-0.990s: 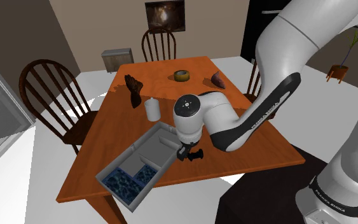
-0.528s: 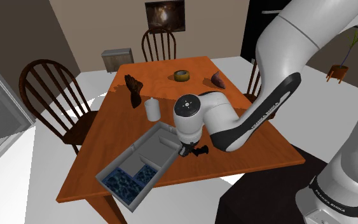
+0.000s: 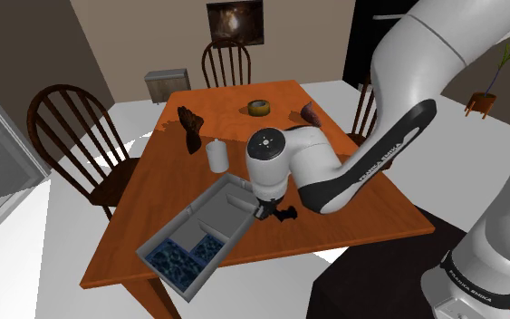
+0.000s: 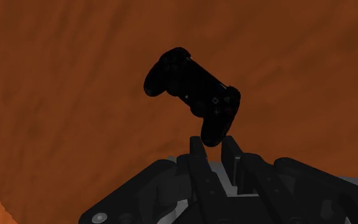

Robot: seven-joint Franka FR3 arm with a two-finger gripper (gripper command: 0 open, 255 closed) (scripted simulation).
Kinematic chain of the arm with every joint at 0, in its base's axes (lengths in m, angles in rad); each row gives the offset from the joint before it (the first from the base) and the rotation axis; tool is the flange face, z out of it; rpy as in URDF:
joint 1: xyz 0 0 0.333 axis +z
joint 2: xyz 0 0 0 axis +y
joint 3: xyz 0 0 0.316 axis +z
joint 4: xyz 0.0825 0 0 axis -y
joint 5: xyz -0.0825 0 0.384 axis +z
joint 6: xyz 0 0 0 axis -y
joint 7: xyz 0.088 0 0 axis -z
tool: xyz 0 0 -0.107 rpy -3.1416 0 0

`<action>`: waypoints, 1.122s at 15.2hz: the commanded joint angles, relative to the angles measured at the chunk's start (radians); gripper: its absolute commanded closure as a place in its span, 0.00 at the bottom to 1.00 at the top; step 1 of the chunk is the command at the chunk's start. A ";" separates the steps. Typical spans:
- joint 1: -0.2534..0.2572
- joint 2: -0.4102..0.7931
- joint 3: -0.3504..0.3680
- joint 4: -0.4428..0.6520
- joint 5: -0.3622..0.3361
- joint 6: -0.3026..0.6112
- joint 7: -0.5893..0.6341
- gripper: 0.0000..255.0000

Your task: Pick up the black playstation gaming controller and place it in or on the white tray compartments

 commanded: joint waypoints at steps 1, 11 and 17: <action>-0.006 -0.033 0.007 -0.003 0.045 -0.010 -0.041 1.00; -0.018 -0.090 0.006 0.033 0.186 -0.099 -0.112 0.00; -0.081 0.011 -0.063 0.127 0.313 -0.278 0.039 0.00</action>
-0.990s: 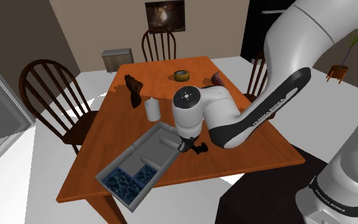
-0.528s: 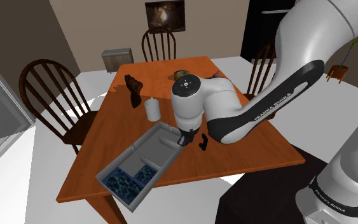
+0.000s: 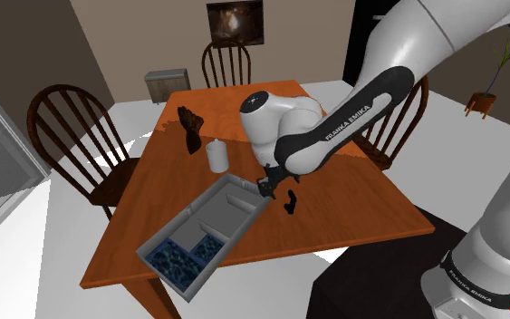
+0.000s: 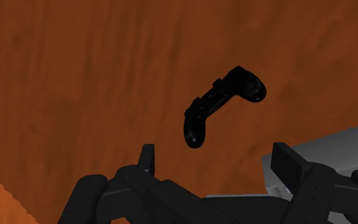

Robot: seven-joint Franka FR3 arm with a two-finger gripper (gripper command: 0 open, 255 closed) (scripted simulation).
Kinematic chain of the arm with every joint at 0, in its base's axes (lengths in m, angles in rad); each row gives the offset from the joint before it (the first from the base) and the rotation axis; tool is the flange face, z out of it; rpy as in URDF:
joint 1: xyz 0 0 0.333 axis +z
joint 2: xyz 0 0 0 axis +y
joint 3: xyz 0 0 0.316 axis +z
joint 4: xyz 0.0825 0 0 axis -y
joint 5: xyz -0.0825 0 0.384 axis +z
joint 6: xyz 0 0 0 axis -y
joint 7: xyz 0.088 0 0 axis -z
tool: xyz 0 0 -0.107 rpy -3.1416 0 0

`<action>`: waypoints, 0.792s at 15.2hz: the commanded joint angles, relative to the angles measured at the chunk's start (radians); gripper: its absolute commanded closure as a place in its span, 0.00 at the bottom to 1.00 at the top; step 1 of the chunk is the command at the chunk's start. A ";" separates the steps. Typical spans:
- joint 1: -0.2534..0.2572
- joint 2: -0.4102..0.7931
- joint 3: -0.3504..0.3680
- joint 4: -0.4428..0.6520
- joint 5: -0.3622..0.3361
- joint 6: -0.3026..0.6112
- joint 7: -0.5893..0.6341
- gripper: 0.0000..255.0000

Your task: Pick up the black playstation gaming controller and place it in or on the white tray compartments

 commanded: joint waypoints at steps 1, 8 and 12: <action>-0.006 0.021 -0.010 -0.006 0.001 0.002 0.031 0.00; -0.010 0.070 -0.029 -0.032 -0.056 0.064 0.068 0.00; -0.010 0.070 -0.028 -0.032 -0.057 0.064 0.069 0.00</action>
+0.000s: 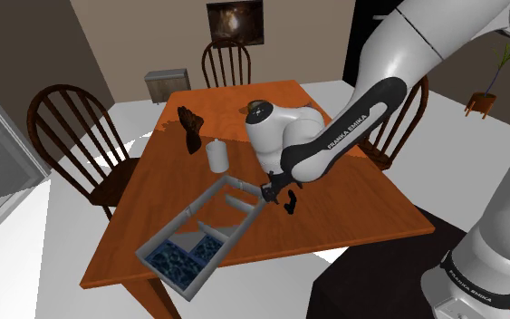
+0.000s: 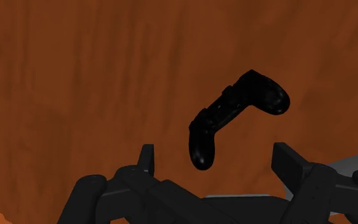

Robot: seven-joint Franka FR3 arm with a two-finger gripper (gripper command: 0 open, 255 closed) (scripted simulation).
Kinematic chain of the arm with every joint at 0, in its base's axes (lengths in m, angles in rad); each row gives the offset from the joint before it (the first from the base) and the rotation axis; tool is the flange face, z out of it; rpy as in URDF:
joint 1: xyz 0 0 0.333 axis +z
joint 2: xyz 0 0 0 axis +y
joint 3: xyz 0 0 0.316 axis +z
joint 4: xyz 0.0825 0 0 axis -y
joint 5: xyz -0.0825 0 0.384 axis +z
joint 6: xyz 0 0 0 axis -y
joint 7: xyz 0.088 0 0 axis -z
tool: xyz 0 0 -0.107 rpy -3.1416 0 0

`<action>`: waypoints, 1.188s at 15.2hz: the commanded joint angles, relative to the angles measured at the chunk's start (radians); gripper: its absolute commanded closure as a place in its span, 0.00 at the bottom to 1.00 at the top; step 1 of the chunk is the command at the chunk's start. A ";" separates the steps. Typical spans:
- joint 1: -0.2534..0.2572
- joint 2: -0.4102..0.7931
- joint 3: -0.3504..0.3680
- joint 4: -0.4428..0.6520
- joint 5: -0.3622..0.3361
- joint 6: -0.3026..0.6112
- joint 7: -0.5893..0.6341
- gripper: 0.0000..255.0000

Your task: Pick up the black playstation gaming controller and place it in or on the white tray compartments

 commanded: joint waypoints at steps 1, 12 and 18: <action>-0.004 0.023 -0.007 0.003 -0.002 -0.002 -0.001 0.00; -0.005 0.024 -0.008 0.004 -0.003 -0.002 -0.001 1.00; -0.012 -0.038 0.006 0.011 0.056 -0.050 -0.052 1.00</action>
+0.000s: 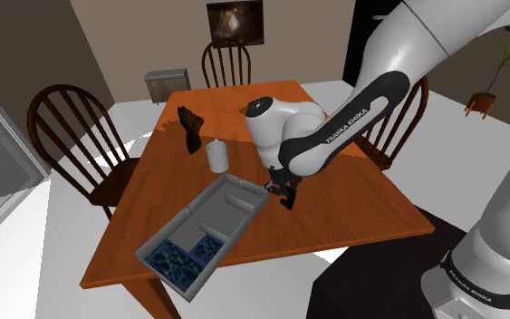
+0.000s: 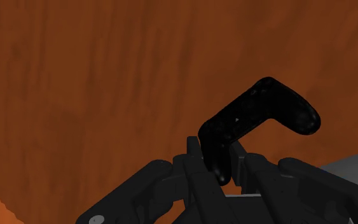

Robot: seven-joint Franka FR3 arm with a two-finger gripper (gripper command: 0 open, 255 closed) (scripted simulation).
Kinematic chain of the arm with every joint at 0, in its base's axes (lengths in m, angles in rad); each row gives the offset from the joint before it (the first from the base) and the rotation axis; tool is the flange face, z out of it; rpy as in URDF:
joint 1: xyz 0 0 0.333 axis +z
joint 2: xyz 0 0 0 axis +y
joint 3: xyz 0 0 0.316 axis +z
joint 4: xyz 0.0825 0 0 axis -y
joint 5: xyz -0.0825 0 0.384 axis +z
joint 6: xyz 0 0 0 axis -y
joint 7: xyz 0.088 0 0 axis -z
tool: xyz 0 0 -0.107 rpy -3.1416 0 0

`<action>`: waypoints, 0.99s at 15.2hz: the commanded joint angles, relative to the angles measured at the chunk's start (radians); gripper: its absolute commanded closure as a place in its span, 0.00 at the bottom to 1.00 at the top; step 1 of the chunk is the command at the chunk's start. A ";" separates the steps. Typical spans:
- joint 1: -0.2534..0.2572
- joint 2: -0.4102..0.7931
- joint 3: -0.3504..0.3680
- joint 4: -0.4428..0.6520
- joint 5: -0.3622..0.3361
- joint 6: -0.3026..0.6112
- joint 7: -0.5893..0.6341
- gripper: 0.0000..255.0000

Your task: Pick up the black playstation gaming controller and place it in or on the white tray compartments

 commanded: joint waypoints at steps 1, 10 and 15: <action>-0.002 -0.023 0.004 0.004 0.022 -0.019 -0.019 1.00; -0.006 -0.118 0.012 0.038 0.106 -0.115 -0.101 1.00; -0.005 -0.162 0.011 0.065 0.142 -0.173 -0.139 1.00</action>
